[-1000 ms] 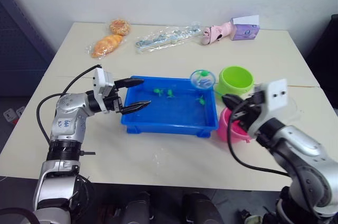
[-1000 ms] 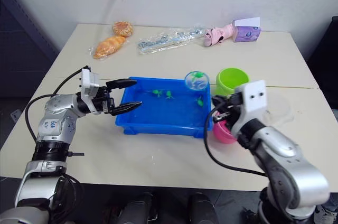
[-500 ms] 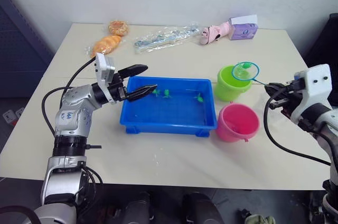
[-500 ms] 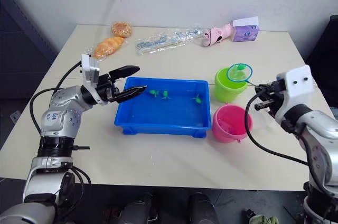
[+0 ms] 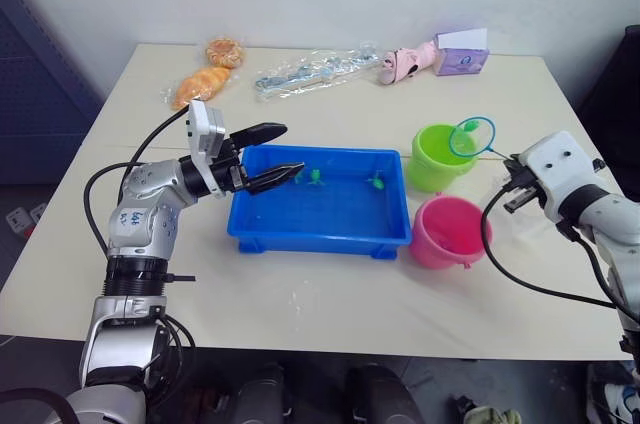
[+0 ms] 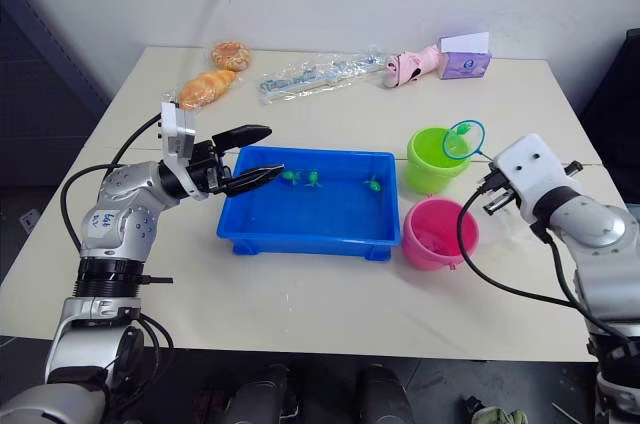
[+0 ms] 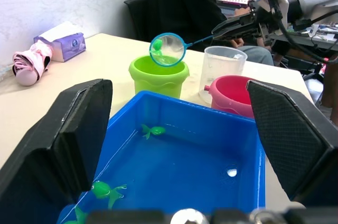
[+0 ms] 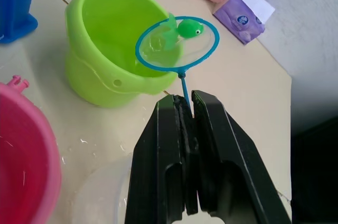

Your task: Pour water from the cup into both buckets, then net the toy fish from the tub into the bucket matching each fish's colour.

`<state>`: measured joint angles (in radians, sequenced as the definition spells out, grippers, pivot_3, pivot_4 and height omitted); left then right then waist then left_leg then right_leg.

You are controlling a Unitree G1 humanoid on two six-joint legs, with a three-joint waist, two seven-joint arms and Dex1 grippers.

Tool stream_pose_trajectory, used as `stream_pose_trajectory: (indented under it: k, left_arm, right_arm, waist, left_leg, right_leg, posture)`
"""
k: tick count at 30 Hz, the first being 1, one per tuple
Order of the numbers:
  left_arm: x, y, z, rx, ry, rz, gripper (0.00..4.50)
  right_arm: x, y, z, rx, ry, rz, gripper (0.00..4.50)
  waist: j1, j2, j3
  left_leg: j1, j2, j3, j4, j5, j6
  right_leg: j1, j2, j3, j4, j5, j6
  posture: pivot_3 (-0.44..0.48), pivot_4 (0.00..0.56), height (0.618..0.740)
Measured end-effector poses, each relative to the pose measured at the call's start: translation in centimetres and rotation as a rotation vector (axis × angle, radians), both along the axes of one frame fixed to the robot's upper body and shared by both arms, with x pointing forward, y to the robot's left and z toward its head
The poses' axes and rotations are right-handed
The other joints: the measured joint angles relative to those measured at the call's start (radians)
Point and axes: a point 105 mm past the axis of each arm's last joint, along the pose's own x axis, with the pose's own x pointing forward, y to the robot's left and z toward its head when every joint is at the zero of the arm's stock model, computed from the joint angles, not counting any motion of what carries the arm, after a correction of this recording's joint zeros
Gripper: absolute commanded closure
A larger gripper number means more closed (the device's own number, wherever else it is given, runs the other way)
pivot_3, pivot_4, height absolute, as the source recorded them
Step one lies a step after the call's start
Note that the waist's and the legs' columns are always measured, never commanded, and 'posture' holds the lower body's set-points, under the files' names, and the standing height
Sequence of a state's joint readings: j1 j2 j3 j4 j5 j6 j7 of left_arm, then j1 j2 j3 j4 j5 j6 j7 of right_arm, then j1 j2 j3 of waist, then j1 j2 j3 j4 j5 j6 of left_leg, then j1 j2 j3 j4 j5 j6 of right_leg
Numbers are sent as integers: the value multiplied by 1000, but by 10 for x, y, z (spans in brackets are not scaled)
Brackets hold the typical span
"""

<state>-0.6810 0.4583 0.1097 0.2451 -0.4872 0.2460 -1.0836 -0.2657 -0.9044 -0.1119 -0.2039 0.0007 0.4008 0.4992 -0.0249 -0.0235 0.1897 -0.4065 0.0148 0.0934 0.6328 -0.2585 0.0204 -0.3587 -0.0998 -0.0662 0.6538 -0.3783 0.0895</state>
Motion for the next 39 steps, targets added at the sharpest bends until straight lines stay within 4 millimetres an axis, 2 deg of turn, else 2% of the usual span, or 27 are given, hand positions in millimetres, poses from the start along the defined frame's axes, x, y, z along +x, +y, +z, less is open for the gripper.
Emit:
stream_pose_trajectory:
  k: [6, 12, 19, 27, 29, 31, 36, 37, 39]
  left_arm:
    - [0, -1, 0, -4, -1, -1, 135]
    - [0, -4, -1, -11, -1, -6, 135]
    - [1, -7, -4, -13, 7, -20, 135]
    - [3, -6, -4, -15, -2, -18, 135]
    - [3, -6, -4, -15, -7, -17, 135]
    - [3, -4, -4, -14, -12, -11, 135]
    - [2, 4, -8, -1, -19, 0, 135]
    - [1, 11, -13, 5, -16, 11, 135]
    - [0, 19, -18, 23, -15, 22, 135]
  right_arm:
    - [3, -1, 3, -379, -70, 45, 4500]
    - [3, -7, 5, -584, -103, 77, 4500]
    - [4, -11, 4, -726, -128, 110, 4500]
    - [3, 0, 14, -766, -214, 164, 4500]
    - [4, 4, 20, -660, -238, 156, 4500]
    - [3, 10, 28, -365, -239, 128, 4500]
    - [-5, 32, 46, 146, -165, 179, 4500]
    - [-11, 49, 50, 358, -85, 240, 4500]
    - [-21, 73, 46, 549, 46, 318, 4500]
  waist:
    - [1, 0, 0]
    - [1, 0, 0]
    - [1, 0, 0]
    - [0, 0, 0]
    - [0, 0, 0]
    - [-1, 0, 0]
    - [-2, 0, 0]
    - [-2, 0, 0]
    - [-2, 0, 0]
  left_leg:
    - [0, 0, 0, 1, 0, 0]
    - [0, 0, 0, 1, 0, 0]
    - [0, 0, 0, 4, 0, 0]
    - [0, 0, 0, 5, 0, 0]
    - [0, 1, -1, 6, 0, 0]
    - [0, 1, -1, 6, 0, 0]
    - [0, 2, -2, 8, 0, 0]
    - [0, 2, -3, 8, 0, 0]
    - [0, 3, -4, 8, 0, 0]
  right_leg:
    - [0, 0, 0, 0, 0, 0]
    - [0, 0, 0, 0, 0, 0]
    - [0, 0, 0, 0, 0, 0]
    - [0, 0, 0, 1, 0, 0]
    - [1, 0, 0, 1, 0, 0]
    - [2, 2, -1, 2, 0, 0]
    - [2, 1, -1, 5, 0, 0]
    - [3, 1, -1, 5, 0, 0]
    - [3, 1, -1, 5, 0, 0]
  posture:
    - [0, 150, 740]
    - [0, 150, 740]
    - [0, 150, 740]
    - [0, 150, 740]
    - [0, 150, 740]
    - [0, 150, 740]
    - [0, 150, 740]
    - [0, 150, 740]
    - [0, 150, 740]
